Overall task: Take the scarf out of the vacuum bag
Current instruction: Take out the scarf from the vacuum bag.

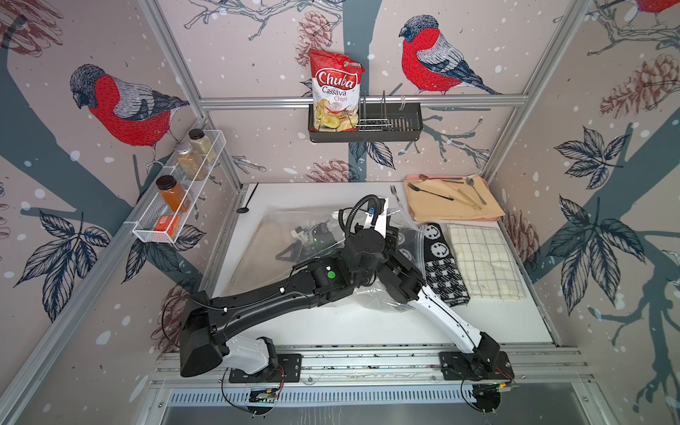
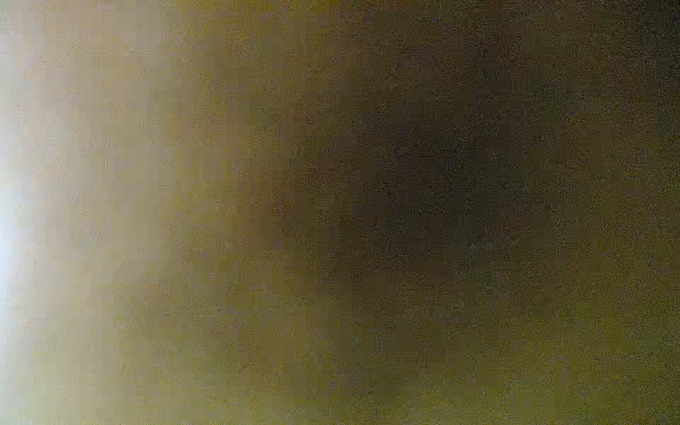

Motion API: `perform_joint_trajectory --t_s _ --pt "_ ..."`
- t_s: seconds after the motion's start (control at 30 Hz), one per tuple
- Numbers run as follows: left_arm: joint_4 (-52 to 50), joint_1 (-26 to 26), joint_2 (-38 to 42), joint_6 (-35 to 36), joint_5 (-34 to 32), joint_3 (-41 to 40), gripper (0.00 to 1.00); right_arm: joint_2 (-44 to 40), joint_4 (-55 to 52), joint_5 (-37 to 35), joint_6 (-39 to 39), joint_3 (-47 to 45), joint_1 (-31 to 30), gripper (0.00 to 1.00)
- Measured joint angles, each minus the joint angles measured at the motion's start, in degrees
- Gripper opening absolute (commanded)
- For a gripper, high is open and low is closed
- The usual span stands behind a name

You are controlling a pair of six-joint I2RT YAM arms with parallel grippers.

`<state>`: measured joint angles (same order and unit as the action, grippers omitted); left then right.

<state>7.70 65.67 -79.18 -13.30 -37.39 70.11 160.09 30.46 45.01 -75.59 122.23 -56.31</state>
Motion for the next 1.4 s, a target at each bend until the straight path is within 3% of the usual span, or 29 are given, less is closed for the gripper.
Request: perform_joint_trajectory --t_s 0.23,0.67,0.9,1.27,1.4 --pt "0.37 0.00 0.15 -0.02 -0.02 -0.46 0.00 -1.49 -5.73 -1.07 4.72 -0.02 0.13 0.00" --pt "0.79 0.04 1.79 -0.31 -2.05 -3.87 0.00 -4.72 -7.67 -1.79 8.48 -5.49 0.79 0.00" --pt "0.87 0.00 1.92 -0.28 -3.19 -4.31 0.00 -13.73 -6.82 -2.64 11.21 -17.73 2.58 0.00" --pt "0.96 -0.96 2.34 -0.44 -3.30 -4.96 0.00 -18.62 -3.54 1.22 12.85 -27.89 5.14 0.00" --pt "0.96 -1.46 2.51 -0.46 -3.32 -5.16 0.00 -21.07 -6.71 1.07 16.81 -30.12 6.12 0.00"
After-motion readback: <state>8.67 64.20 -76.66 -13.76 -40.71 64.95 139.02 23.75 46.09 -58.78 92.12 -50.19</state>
